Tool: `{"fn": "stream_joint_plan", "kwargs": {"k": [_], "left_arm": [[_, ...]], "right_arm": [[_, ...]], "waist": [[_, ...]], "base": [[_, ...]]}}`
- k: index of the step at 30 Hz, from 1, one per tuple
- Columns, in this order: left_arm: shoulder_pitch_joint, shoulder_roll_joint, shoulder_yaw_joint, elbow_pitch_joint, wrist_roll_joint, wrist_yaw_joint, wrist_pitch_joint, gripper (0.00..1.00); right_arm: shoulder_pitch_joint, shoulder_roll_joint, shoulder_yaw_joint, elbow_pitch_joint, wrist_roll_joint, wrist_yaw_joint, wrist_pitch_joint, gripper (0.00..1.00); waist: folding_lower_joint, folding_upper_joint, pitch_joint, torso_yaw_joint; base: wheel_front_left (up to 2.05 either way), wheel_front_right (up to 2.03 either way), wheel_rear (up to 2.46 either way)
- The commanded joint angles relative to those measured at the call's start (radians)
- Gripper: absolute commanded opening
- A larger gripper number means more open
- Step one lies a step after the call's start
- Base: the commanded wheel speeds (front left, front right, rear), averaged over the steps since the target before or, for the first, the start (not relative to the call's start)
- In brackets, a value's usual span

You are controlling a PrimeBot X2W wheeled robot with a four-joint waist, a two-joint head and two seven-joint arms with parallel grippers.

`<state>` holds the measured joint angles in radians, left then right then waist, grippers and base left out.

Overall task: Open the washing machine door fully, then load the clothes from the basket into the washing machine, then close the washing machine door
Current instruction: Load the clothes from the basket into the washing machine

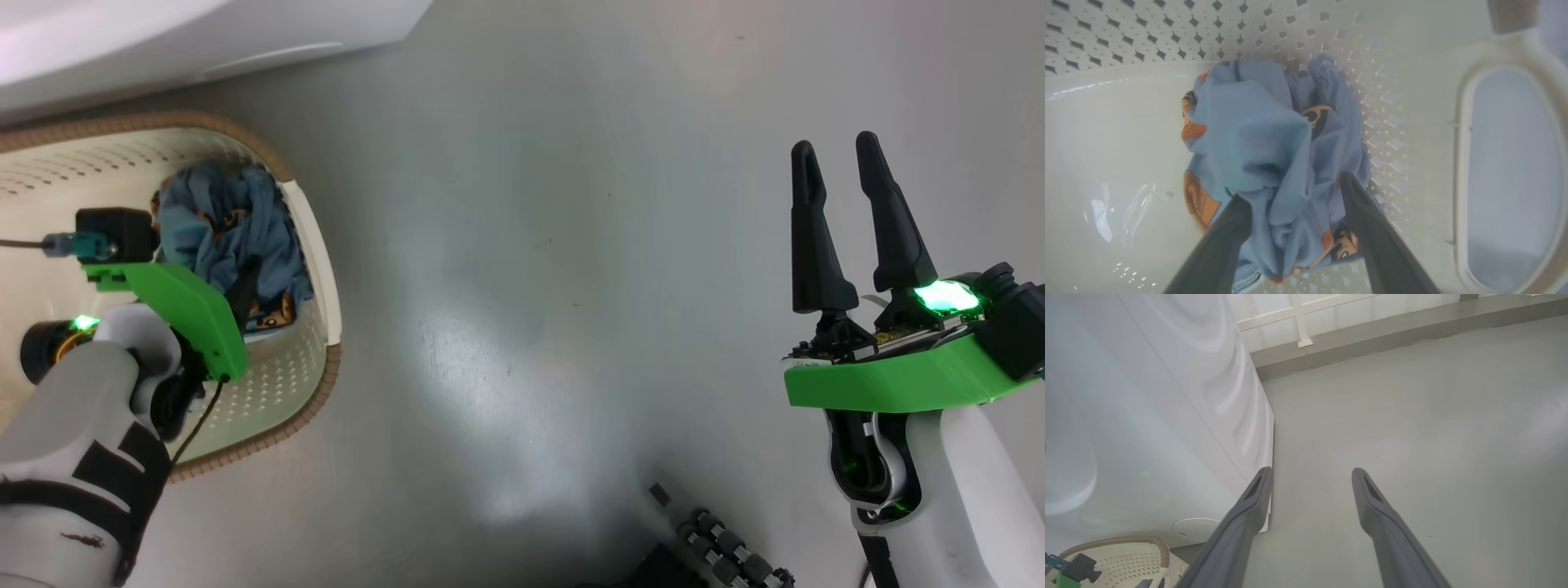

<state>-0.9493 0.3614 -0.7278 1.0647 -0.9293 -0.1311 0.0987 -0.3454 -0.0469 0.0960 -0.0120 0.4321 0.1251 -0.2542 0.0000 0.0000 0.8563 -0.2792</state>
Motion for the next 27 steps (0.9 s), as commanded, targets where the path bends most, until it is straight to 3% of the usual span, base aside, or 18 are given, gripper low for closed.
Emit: {"fn": "stream_joint_plan", "kwargs": {"k": [1,11,12,13,14,21,27], "left_arm": [[-0.008,0.041,0.000,-0.018,-0.020,0.000,0.006,1.00],[-0.064,0.068,-0.102,-0.001,-0.080,0.000,-0.006,1.00],[-0.068,0.068,-0.111,0.003,-0.084,0.000,-0.010,0.48],[-0.071,0.068,-0.120,0.006,-0.089,0.000,-0.012,0.16],[-0.074,0.067,-0.130,0.006,-0.094,0.000,-0.014,0.00],[-0.074,0.057,-0.170,0.020,-0.145,0.000,-0.045,0.00],[-0.036,0.040,-0.187,0.020,-0.205,0.000,-0.136,0.00]], "right_arm": [[0.011,-0.003,0.024,-0.027,0.010,0.006,-0.008,1.00],[0.006,-0.003,0.042,-0.044,0.002,0.006,-0.008,1.00],[0.007,-0.003,0.042,-0.045,0.001,0.006,-0.008,1.00],[0.007,-0.003,0.042,-0.045,0.000,0.006,-0.008,1.00],[0.008,-0.003,0.041,-0.045,0.000,0.006,-0.008,1.00],[0.008,-0.003,0.034,-0.041,-0.006,0.006,-0.008,1.00],[0.008,-0.003,0.022,-0.030,-0.023,0.006,-0.008,1.00]], "waist": [[0.0000,0.0000,0.014,-0.005],[0.0000,0.0000,0.049,-0.021],[0.0000,0.0000,0.050,-0.021],[0.0000,0.0000,0.050,-0.021],[0.0000,0.0000,0.050,-0.021],[0.0000,0.0000,0.023,-0.009],[0.0000,0.0000,-0.055,0.024]], "base": [[0.00,0.00,0.00],[0.00,0.00,0.00],[0.00,0.00,0.00],[0.00,0.00,0.00],[0.00,0.00,0.00],[0.00,0.00,0.00],[0.00,0.00,0.00]]}}
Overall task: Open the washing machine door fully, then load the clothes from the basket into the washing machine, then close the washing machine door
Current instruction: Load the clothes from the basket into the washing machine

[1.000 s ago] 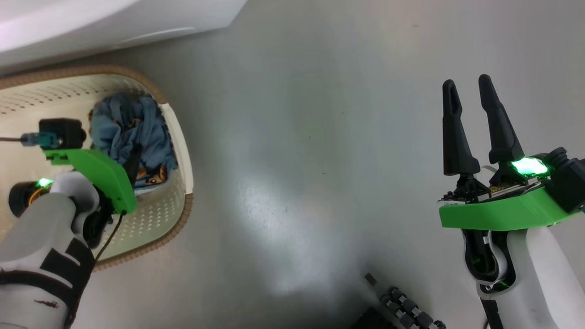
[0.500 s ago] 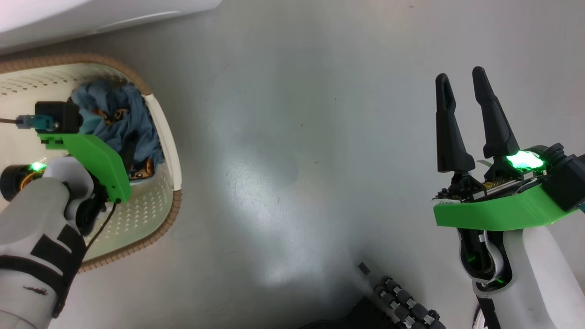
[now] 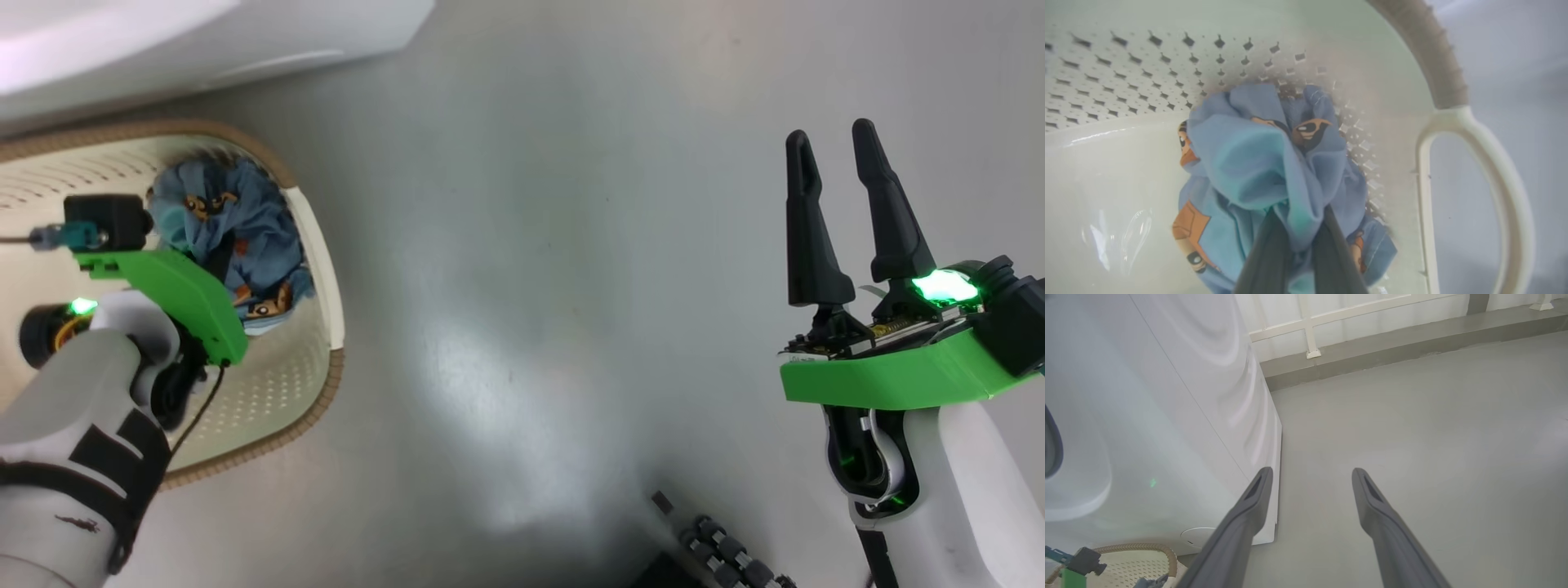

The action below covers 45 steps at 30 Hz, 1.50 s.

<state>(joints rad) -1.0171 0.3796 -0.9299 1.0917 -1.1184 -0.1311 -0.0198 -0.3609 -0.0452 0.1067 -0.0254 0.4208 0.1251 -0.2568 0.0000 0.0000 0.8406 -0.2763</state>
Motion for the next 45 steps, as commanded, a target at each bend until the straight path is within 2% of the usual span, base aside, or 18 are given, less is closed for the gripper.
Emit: {"fn": "stream_joint_plan", "kwargs": {"k": [1,6,13,21,26,31,41,45], "left_arm": [[0.032,0.022,0.016,-0.007,-0.016,0.000,-0.018,0.00],[0.083,0.026,0.018,-0.044,-0.082,0.000,-0.095,0.00],[0.157,0.036,-0.020,-0.091,-0.118,0.000,-0.194,0.00],[0.223,0.045,-0.021,-0.144,-0.122,0.000,-0.240,0.00],[0.260,0.065,0.086,-0.217,-0.038,0.000,-0.242,0.00],[0.337,0.068,0.239,-0.302,0.088,0.000,-0.242,0.00],[0.538,0.021,0.540,-0.511,0.365,0.000,-0.242,0.00],[0.604,0.001,0.614,-0.575,0.427,0.000,-0.242,0.00]], "right_arm": [[0.024,-0.005,0.011,-0.016,-0.011,0.006,-0.005,1.00],[0.034,-0.005,0.002,0.001,-0.031,0.006,-0.005,1.00],[0.070,-0.031,-0.006,0.023,-0.041,0.006,-0.005,1.00],[0.124,-0.062,-0.029,0.034,-0.039,0.006,-0.005,1.00],[0.161,-0.081,-0.042,0.038,-0.038,0.006,-0.005,1.00],[0.203,-0.097,-0.058,0.042,-0.035,0.006,-0.005,1.00],[0.281,-0.118,-0.077,0.049,-0.030,0.006,-0.005,1.00],[0.305,-0.122,-0.083,0.051,-0.028,0.006,-0.005,1.00]], "waist": [[0.0000,0.0000,-0.039,0.021],[0.0000,0.0000,-0.116,0.052],[0.0000,0.0000,-0.239,0.101],[0.0000,0.0000,-0.362,0.149],[0.0000,0.0000,-0.424,0.178],[0.0000,0.0000,-0.487,0.203],[0.0000,0.0000,-0.602,0.239],[0.0000,0.0000,-0.633,0.248]], "base": [[0.00,0.00,0.00],[0.00,0.00,0.00],[0.00,0.00,0.00],[0.00,0.00,0.00],[0.00,0.00,0.00],[0.00,0.00,0.00],[0.00,0.00,0.00],[0.00,0.00,0.00]]}}
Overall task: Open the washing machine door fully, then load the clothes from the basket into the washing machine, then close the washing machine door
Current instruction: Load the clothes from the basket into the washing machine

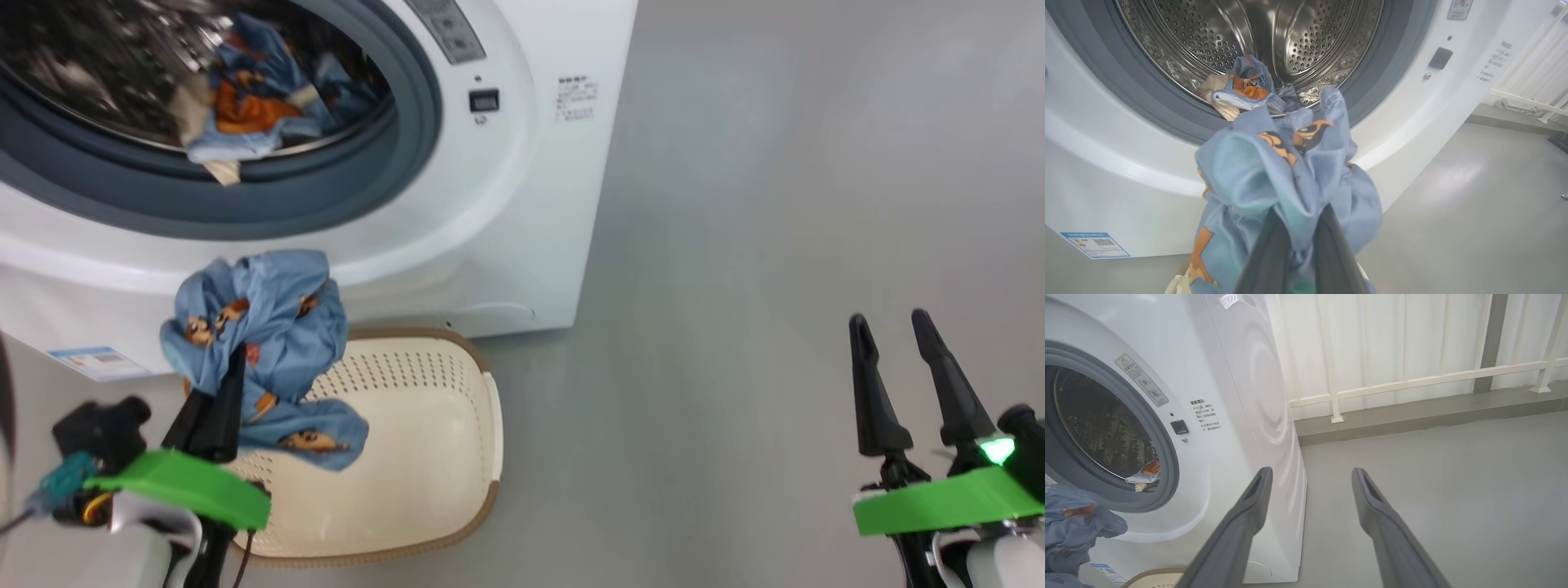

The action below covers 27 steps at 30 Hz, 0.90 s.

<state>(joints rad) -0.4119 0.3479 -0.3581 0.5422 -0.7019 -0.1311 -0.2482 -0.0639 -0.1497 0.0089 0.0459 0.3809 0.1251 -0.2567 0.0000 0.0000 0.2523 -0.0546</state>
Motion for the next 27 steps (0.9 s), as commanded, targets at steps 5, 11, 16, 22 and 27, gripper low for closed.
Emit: {"fn": "stream_joint_plan", "kwargs": {"k": [5,11,16,22,27], "left_arm": [[0.104,0.000,0.142,-0.132,0.101,0.000,-0.013,0.00],[0.225,-0.044,0.240,-0.248,0.205,0.001,-0.013,0.00],[0.303,-0.085,0.308,-0.325,0.271,0.001,-0.014,0.00],[0.349,-0.116,0.340,-0.351,0.311,0.001,-0.014,0.00],[0.346,-0.125,0.350,-0.358,0.315,0.001,-0.014,0.00]], "right_arm": [[0.050,-0.027,-0.001,-0.021,0.015,0.006,-0.005,1.00],[0.110,-0.035,-0.027,-0.034,0.019,0.006,-0.005,1.00],[0.137,-0.038,-0.038,-0.038,0.020,0.006,-0.005,1.00],[0.152,-0.037,-0.041,-0.042,0.019,0.006,-0.005,1.00],[0.152,-0.035,-0.042,-0.049,0.019,0.006,-0.005,1.00]], "waist": [[0.0000,0.0000,-0.094,0.040],[0.0000,0.0000,-0.136,0.057],[0.0000,0.0000,-0.157,0.062],[0.0000,0.0000,-0.169,0.063],[0.0000,0.0000,-0.158,0.061]], "base": [[0.00,0.00,0.00],[0.00,0.00,0.00],[0.00,0.00,0.00],[0.00,0.00,0.00],[0.00,0.00,0.00]]}}
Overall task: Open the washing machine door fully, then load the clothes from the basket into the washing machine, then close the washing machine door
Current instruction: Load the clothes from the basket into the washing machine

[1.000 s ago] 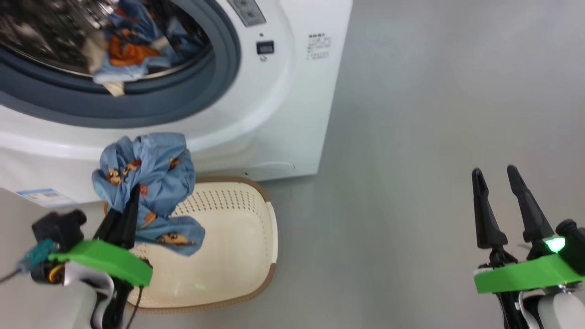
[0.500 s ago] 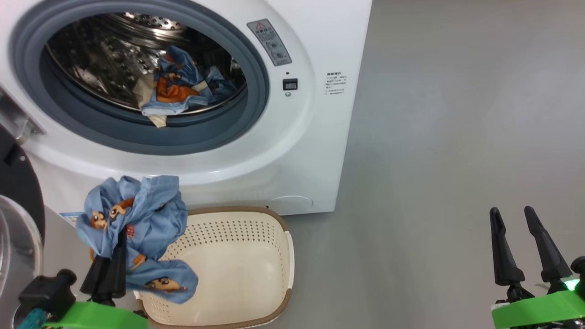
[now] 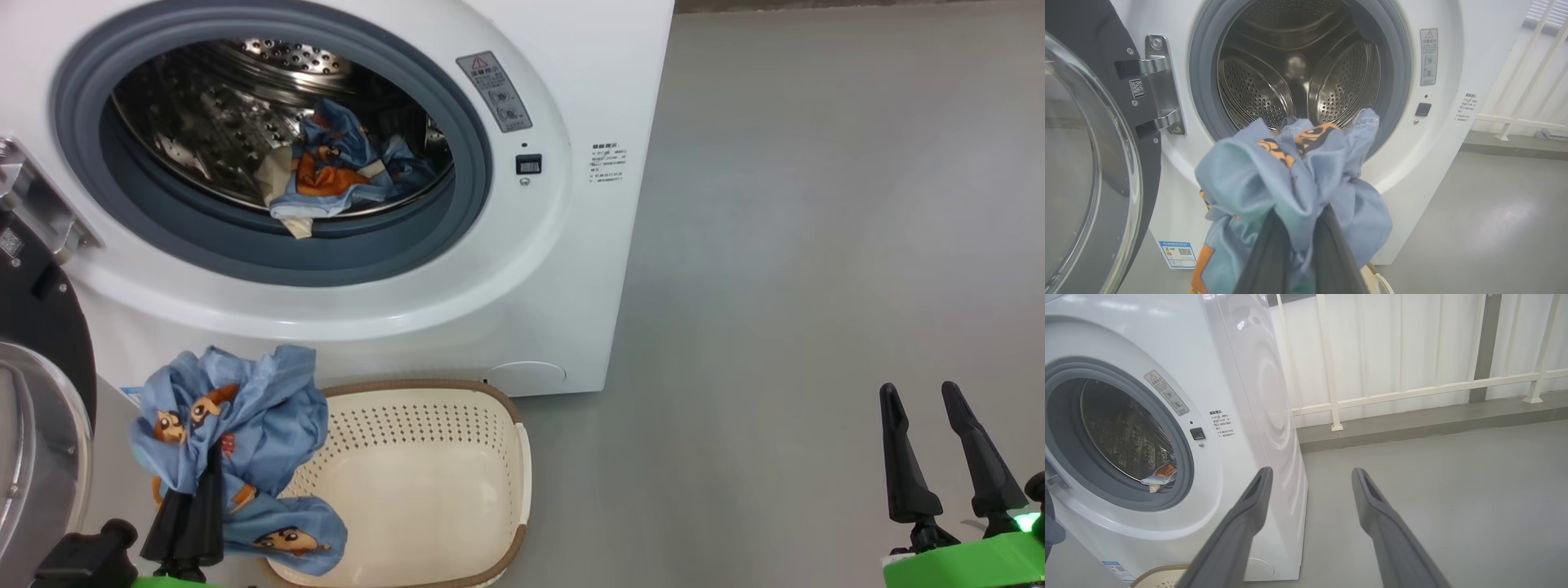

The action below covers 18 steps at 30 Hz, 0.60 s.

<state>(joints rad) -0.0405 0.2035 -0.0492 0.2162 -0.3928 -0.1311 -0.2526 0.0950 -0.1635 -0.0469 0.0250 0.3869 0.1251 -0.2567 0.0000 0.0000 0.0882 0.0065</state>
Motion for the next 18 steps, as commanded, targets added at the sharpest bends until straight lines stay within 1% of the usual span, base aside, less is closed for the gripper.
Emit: {"fn": "stream_joint_plan", "kwargs": {"k": [1,11,15,18], "left_arm": [[-0.031,0.019,0.041,-0.032,0.006,0.001,-0.009,0.00],[-0.160,0.024,0.049,-0.002,-0.009,0.001,-0.009,0.00],[-0.287,0.045,0.047,0.040,-0.022,0.000,-0.009,0.00],[-0.351,0.056,0.042,0.064,-0.031,0.000,-0.009,0.00]], "right_arm": [[-0.009,-0.020,0.013,-0.029,0.013,0.006,-0.005,1.00],[-0.063,-0.005,0.017,-0.039,0.007,0.006,-0.005,1.00],[-0.104,0.004,0.019,-0.045,0.004,0.006,-0.005,1.00],[-0.119,0.009,0.021,-0.047,0.001,0.006,-0.005,1.00]], "waist": [[0.0000,0.0000,0.012,0.000],[0.0000,0.0000,0.113,-0.016],[0.0000,0.0000,0.190,-0.034],[0.0000,0.0000,0.220,-0.041]], "base": [[0.00,0.00,0.00],[0.00,0.00,0.00],[0.00,0.00,0.00],[0.00,0.00,0.00]]}}
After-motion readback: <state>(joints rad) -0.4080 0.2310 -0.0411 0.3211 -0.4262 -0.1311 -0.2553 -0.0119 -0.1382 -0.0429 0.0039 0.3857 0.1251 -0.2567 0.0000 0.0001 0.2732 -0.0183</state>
